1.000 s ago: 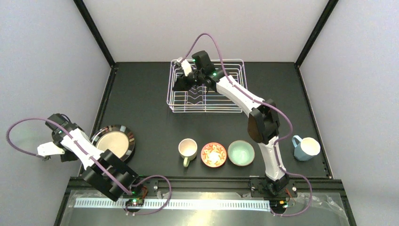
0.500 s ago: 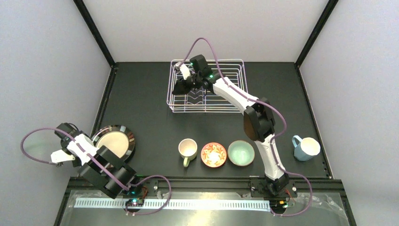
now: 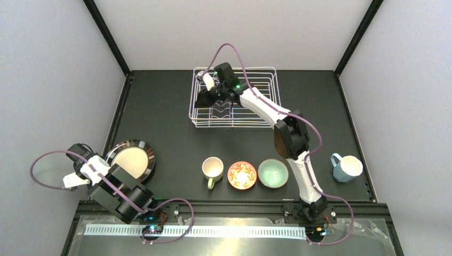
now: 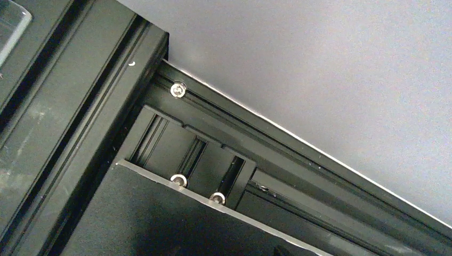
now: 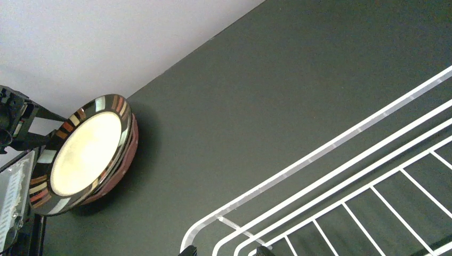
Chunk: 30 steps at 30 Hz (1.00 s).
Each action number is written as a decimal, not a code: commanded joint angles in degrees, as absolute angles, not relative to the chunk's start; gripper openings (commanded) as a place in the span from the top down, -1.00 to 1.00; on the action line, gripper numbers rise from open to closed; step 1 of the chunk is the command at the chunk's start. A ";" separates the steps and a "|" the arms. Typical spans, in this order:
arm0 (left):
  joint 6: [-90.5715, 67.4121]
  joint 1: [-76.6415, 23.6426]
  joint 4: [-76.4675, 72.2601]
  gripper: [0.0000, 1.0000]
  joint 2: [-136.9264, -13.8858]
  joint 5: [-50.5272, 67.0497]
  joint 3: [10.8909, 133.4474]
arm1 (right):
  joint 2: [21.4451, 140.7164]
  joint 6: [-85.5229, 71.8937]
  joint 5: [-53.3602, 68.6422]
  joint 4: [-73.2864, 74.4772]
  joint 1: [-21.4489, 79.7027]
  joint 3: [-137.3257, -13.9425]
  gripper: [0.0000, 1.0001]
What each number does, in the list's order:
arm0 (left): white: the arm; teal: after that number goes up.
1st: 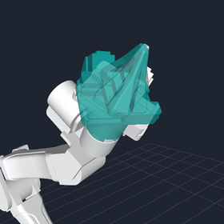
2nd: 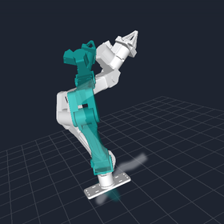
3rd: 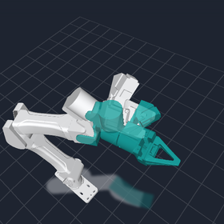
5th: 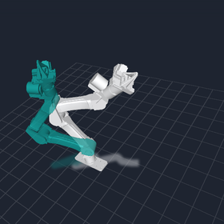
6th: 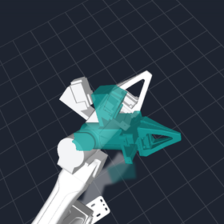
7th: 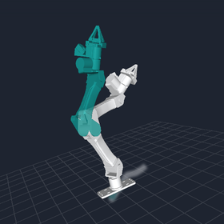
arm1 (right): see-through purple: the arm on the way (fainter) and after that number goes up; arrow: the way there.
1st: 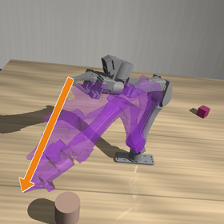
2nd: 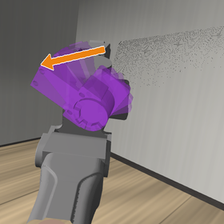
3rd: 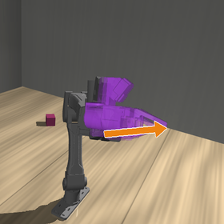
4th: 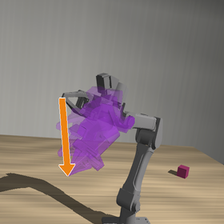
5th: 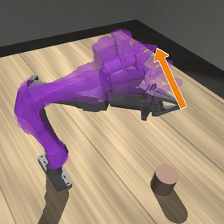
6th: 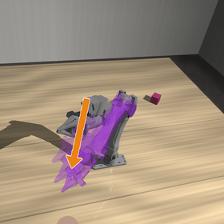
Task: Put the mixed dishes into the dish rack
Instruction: Move the plate to the corner of the board.
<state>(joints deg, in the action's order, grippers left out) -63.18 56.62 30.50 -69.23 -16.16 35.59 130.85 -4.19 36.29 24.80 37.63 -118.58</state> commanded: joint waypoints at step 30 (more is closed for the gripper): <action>-71.63 56.84 20.54 -0.98 -64.86 -5.35 23.38 | 133.43 -3.17 36.35 23.84 37.71 -119.98 -0.30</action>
